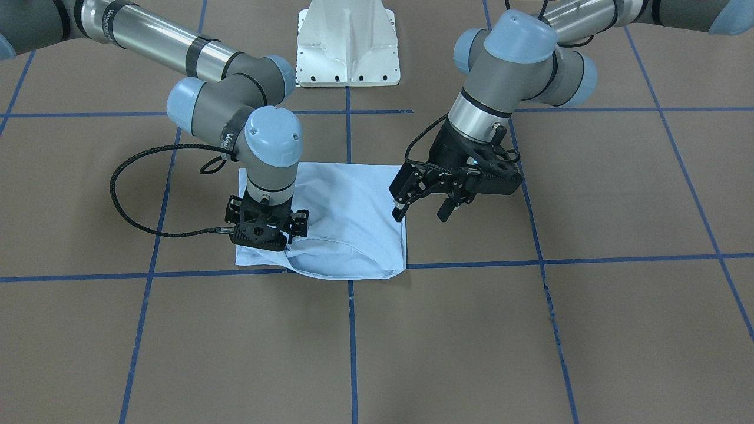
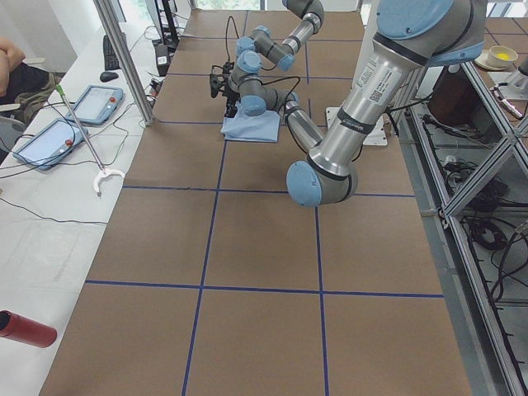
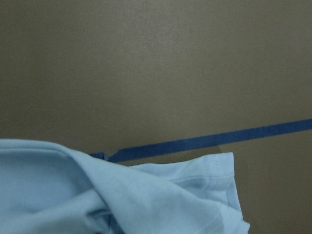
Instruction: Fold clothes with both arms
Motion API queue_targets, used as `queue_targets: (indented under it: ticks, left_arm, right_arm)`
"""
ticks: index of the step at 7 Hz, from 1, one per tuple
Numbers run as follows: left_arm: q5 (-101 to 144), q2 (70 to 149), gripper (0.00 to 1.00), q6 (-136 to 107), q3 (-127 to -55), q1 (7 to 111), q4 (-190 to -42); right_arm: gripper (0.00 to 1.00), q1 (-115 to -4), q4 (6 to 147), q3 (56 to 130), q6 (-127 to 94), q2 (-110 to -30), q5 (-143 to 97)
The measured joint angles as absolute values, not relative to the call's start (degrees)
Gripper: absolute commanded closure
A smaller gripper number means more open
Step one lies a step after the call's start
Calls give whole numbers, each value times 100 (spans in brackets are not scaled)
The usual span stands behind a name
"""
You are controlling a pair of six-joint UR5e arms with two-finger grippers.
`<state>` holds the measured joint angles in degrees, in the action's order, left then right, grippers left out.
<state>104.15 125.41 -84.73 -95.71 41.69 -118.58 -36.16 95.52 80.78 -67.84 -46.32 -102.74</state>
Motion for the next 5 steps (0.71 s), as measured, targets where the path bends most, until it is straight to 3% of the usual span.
queue_targets:
  ticks: [5]
  left_arm:
    - [10415, 12603, 0, -8464, -9581, 4143, -11857]
  right_arm:
    - [0, -3939, 9496, 7839, -6265, -4645, -10278]
